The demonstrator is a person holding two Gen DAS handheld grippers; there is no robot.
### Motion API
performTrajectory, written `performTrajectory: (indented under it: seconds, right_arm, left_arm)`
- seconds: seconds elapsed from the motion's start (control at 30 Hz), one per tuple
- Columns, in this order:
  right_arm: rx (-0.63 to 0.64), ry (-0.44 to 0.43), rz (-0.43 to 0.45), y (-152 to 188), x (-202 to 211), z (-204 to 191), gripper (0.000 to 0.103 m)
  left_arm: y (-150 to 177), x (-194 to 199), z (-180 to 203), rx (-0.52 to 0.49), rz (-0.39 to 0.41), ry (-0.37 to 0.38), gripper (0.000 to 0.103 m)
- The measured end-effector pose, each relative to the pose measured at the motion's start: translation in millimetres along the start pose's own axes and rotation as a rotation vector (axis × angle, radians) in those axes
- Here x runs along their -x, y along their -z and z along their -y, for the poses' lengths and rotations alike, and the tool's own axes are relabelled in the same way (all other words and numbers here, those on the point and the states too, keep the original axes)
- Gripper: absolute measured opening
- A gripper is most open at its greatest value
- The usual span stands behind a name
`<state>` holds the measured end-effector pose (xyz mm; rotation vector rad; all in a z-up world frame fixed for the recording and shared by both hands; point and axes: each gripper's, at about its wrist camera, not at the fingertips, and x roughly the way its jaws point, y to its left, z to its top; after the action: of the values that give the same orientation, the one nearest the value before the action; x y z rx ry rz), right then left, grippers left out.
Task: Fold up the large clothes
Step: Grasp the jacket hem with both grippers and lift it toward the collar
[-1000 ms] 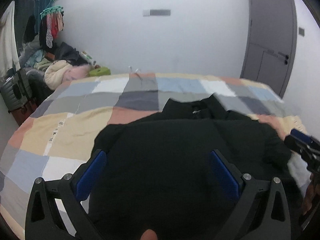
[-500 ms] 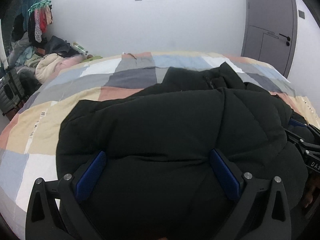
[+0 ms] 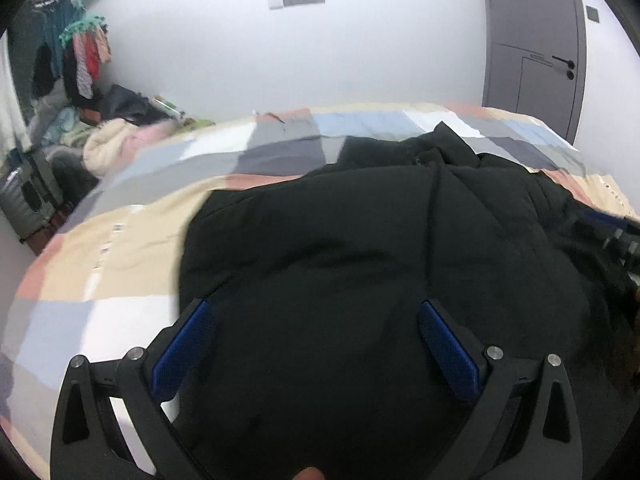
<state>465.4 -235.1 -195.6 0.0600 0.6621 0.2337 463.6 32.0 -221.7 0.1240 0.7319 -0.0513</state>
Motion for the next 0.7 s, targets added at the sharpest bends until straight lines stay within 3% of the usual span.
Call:
performTrajectory:
  seconds: [0.1, 0.2, 0.33, 0.4, 0.57, 0.7]
  right_arm:
    - [-0.011, -0.002, 0.028, 8.1, 35.8, 6.8, 0.071]
    - [0.024, 0.058, 0.002, 27.8, 57.3, 14.4, 0.071]
    - [0.013, 0.111, -0.029, 58.5, 73.5, 30.5, 0.071]
    - [0.016, 0.139, -0.047, 66.1, 74.6, 34.9, 0.071]
    - [0.042, 0.199, -0.121, 76.8, 52.9, 46.2, 0.072]
    - [0.088, 0.247, -0.182, 84.6, 32.6, 52.6, 0.077]
  left_arm:
    - [24.3, 23.8, -23.7, 0.046, 0.012, -0.024, 0.103]
    - [48.0, 27.5, -44.0, 0.098, -0.027, -0.045, 0.103]
    - [62.0, 15.6, -51.5, 0.051, -0.096, -0.099, 0.103]
    - [66.4, 7.9, -52.1, 0.015, -0.099, -0.145, 0.103]
    - [73.6, -22.7, -50.8, 0.035, -0.141, -0.139, 0.103]
    - [74.3, -36.3, -43.0, 0.028, -0.121, -0.157, 0.103]
